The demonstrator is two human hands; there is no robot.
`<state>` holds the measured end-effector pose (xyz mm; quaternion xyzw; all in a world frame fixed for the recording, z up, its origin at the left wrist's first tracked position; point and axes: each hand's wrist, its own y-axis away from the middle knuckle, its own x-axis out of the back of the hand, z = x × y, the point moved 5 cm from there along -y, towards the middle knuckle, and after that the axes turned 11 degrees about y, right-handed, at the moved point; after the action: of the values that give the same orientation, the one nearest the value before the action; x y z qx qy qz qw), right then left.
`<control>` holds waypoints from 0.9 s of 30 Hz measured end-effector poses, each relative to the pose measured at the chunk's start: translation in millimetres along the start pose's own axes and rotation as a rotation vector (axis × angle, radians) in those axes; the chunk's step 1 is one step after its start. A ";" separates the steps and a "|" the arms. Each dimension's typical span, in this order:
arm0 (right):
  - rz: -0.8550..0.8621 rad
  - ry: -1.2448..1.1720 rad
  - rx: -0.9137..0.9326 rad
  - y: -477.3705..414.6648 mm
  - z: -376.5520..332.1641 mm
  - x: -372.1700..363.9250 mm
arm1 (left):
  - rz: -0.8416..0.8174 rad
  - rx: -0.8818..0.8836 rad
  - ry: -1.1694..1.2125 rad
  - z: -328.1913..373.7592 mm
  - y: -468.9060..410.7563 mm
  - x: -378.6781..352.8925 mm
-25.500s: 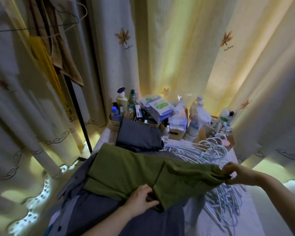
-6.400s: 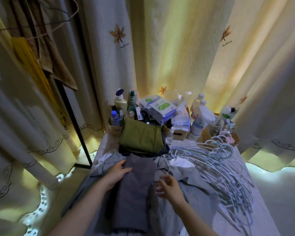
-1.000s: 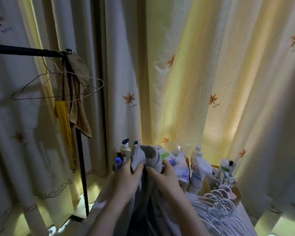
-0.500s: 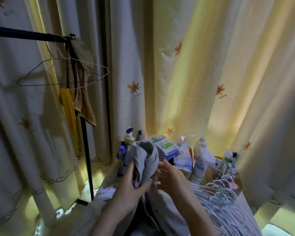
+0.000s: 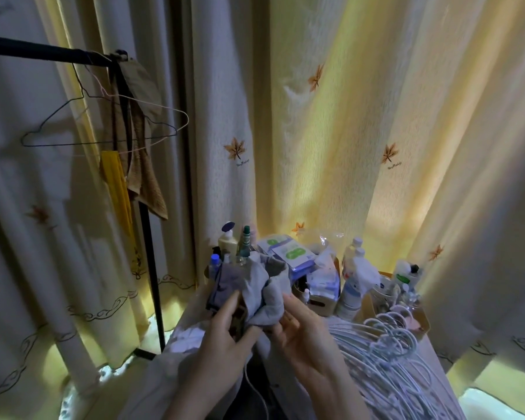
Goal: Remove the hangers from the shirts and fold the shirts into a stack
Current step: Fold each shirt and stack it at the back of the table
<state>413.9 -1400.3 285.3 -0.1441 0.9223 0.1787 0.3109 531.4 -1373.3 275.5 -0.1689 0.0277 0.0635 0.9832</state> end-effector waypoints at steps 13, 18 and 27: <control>-0.439 1.474 0.622 -14.2 -83.1 -30.5 | -0.130 -0.041 -0.073 43.4 -28.9 3.7; -0.240 1.363 0.904 -19.5 -159.8 -78.4 | -0.144 -0.121 -0.005 86.4 -71.9 17.5; -0.029 1.559 1.263 1.3 -274.8 -157.5 | 0.001 -0.070 -0.351 85.8 -107.8 51.4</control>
<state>390.4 -1490.0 588.2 -0.0409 0.7925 -0.4916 -0.3585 599.6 -1439.3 387.8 -0.1896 -0.1464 0.0935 0.9664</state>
